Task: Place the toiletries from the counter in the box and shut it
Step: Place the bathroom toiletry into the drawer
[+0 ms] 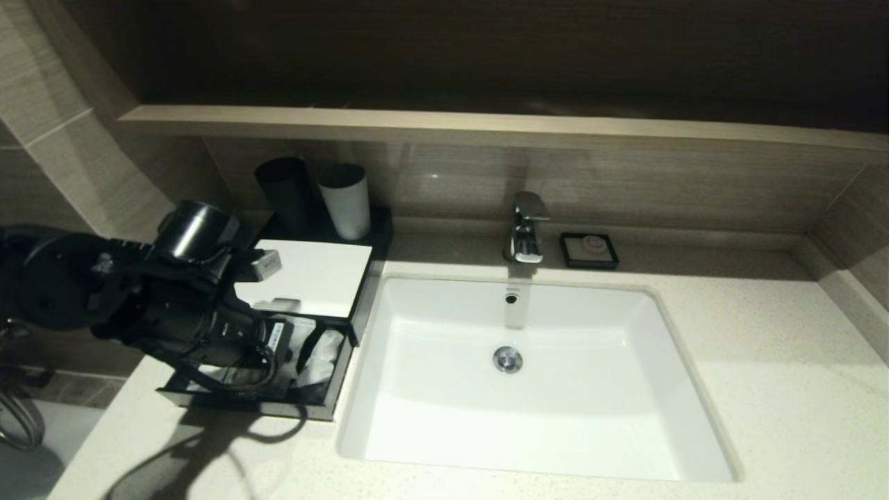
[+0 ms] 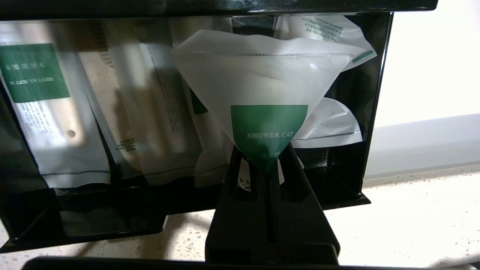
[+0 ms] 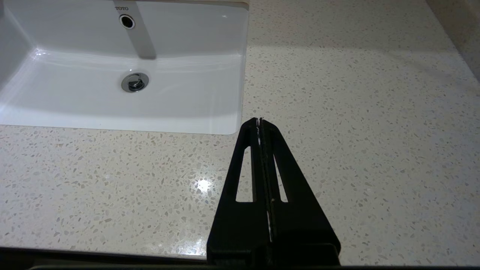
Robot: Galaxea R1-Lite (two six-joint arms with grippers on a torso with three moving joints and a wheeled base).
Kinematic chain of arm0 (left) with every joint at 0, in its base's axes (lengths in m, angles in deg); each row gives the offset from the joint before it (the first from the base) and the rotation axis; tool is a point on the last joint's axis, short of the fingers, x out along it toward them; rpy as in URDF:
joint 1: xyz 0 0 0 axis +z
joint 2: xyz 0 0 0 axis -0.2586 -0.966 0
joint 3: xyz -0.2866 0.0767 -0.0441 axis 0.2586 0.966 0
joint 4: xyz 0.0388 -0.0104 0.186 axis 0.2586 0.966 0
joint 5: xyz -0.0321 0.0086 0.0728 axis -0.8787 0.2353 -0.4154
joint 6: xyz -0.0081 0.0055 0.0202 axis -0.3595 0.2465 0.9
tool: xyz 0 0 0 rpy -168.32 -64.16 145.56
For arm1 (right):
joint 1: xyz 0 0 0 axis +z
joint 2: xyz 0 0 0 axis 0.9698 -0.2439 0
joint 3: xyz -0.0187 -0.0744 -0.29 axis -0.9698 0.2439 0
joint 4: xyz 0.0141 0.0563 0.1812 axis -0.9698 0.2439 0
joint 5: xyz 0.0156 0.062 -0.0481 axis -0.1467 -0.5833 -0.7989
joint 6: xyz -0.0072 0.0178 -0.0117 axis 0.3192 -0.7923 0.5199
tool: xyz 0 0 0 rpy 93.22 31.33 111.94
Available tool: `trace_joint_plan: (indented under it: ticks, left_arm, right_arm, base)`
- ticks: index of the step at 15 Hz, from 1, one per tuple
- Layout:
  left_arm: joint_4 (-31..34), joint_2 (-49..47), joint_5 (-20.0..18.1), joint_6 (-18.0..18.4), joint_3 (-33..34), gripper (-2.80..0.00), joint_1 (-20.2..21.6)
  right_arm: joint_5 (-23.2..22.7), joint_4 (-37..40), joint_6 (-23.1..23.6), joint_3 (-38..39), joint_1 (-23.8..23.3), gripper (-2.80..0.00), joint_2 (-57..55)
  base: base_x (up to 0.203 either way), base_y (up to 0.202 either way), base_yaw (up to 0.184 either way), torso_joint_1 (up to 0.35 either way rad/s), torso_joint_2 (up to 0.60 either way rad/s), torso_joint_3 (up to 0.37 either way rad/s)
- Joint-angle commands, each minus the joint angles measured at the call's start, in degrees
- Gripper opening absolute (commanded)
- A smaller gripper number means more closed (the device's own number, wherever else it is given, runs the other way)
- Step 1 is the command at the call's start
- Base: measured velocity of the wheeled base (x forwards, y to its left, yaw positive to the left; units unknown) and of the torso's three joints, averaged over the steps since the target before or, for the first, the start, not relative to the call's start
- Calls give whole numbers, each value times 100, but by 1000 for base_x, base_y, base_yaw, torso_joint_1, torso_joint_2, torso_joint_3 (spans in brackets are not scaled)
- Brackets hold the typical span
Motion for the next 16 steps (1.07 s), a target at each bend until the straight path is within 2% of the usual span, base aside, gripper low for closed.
trace_joint_plan:
  ticks: [1,16]
  left_arm:
    - [11,-102,-2,3,-2,-280,-18]
    - [-42,-515,7,-6,-151,-280,-9]
  right_arm:
    - [0,2,0,1,1,-280,-2]
    - [0,2,0,1,1,-280,-2]
  base:
    - [0,0,0,0,0,0]
    - [0,0,0,0,0,0]
